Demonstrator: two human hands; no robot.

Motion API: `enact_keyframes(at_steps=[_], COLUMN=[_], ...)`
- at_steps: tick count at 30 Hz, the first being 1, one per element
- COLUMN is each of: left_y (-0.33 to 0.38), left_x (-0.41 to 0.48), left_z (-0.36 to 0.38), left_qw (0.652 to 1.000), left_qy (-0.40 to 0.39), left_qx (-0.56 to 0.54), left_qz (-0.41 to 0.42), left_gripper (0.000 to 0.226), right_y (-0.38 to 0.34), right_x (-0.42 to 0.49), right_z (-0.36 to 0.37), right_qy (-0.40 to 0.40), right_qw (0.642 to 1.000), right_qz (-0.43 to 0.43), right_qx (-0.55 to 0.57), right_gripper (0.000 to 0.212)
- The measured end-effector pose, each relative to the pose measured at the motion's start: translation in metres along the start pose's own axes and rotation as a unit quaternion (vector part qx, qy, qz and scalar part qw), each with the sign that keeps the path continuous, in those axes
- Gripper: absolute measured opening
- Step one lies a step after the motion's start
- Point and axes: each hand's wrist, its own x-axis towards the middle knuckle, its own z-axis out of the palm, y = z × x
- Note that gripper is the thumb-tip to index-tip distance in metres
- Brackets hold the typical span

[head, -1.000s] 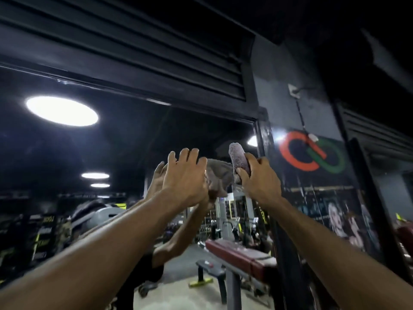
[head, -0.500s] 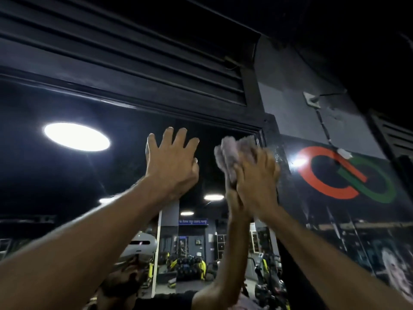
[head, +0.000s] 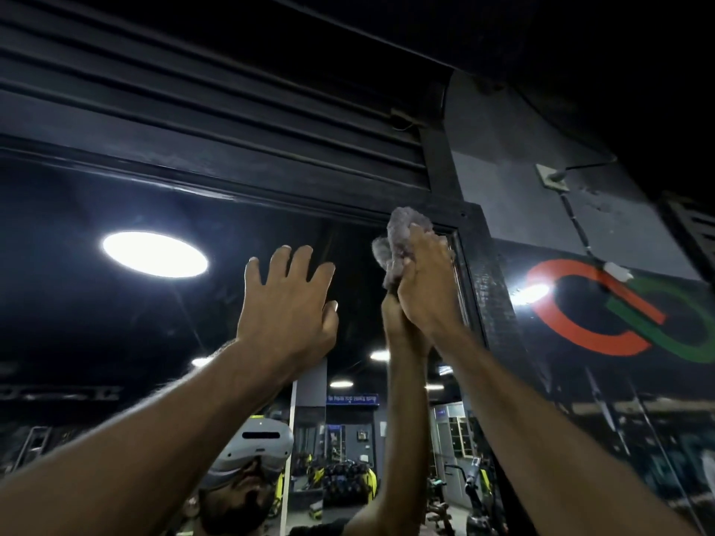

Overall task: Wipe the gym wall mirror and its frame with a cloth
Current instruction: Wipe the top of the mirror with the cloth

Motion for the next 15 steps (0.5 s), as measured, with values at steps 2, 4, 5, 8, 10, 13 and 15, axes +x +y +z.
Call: enact_keyframes(at_steps=[2, 4, 5, 8, 10, 13, 15], left_y=[0.0, 0.002, 0.003, 0.003, 0.002, -0.002, -0.006], left_x=[-0.008, -0.02, -0.026, -0.035, -0.034, -0.031, -0.029], left_z=[-0.002, -0.001, 0.001, 0.001, -0.001, -0.005, -0.008], left_qw=[1.0, 1.0, 1.0, 1.0, 1.0, 0.999, 1.0], left_qy=[-0.007, -0.017, -0.017, -0.016, -0.023, -0.028, -0.028], left_qx=[-0.003, -0.006, -0.005, 0.004, 0.003, 0.009, 0.009], left_qz=[0.0, 0.006, 0.008, 0.012, 0.014, 0.015, 0.011], left_gripper=[0.058, 0.058, 0.058, 0.055, 0.055, 0.056, 0.056], right_y=[-0.01, -0.009, -0.008, 0.002, 0.005, 0.012, 0.001], right_x=[-0.048, -0.111, -0.136, -0.158, -0.136, -0.088, -0.087], right_z=[0.001, -0.011, -0.019, -0.023, -0.022, -0.022, -0.016], right_qy=[-0.044, -0.101, -0.121, -0.149, -0.132, 0.0, 0.013], right_qw=[0.998, 0.992, 0.99, 0.98, 0.98, 0.999, 0.996], right_qz=[-0.031, -0.071, -0.077, -0.093, -0.114, 0.046, 0.083], right_qx=[0.028, 0.008, -0.009, -0.091, -0.1, -0.014, -0.026], right_gripper=[0.05, 0.053, 0.058, 0.079, 0.073, 0.053, 0.06])
